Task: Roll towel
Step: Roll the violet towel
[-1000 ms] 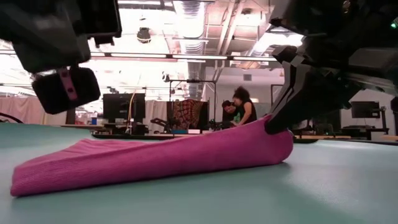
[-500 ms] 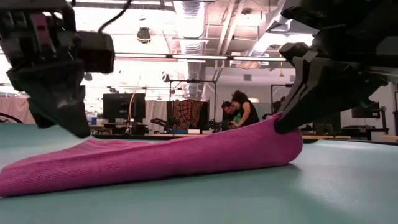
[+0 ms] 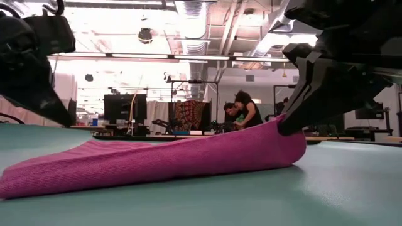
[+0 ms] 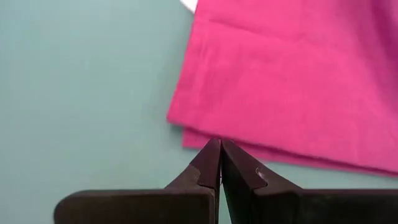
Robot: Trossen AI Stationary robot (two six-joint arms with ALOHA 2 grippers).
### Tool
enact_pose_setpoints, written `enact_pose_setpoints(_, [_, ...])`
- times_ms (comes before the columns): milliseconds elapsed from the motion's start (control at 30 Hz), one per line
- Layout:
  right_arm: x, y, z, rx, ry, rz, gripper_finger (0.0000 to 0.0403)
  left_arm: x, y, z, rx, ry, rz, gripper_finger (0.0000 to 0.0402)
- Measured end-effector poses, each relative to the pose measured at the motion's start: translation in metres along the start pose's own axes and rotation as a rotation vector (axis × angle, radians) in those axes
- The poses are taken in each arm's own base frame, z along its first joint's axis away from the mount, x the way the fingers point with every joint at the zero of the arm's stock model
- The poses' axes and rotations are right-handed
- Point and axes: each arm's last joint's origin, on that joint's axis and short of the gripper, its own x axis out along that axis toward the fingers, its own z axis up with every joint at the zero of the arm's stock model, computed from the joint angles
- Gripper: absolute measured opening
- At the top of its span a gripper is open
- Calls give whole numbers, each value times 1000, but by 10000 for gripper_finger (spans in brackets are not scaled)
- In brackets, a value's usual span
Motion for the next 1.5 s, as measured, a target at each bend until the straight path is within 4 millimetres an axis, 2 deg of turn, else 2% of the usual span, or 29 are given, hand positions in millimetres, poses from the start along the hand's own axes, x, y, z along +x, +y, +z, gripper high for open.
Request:
enact_pose_setpoints(300, [0,0,0,2,-3,-2,12,13,2,-15,72,-59,44,0])
enact_pose_setpoints(433, [0,0,0,2,-3,-1,12,18,1,-19,64,-107,6,0])
enact_pose_setpoints(667, [0,0,0,0,-2,0,12,27,4,-29,60,-84,11,0])
enact_pose_setpoints(1000, [-1,1,-1,-13,2,6,12,30,6,-28,64,-93,33,0])
enact_pose_setpoints(1500, [-19,24,-7,-136,-32,63,22,38,13,-20,61,-69,77,0])
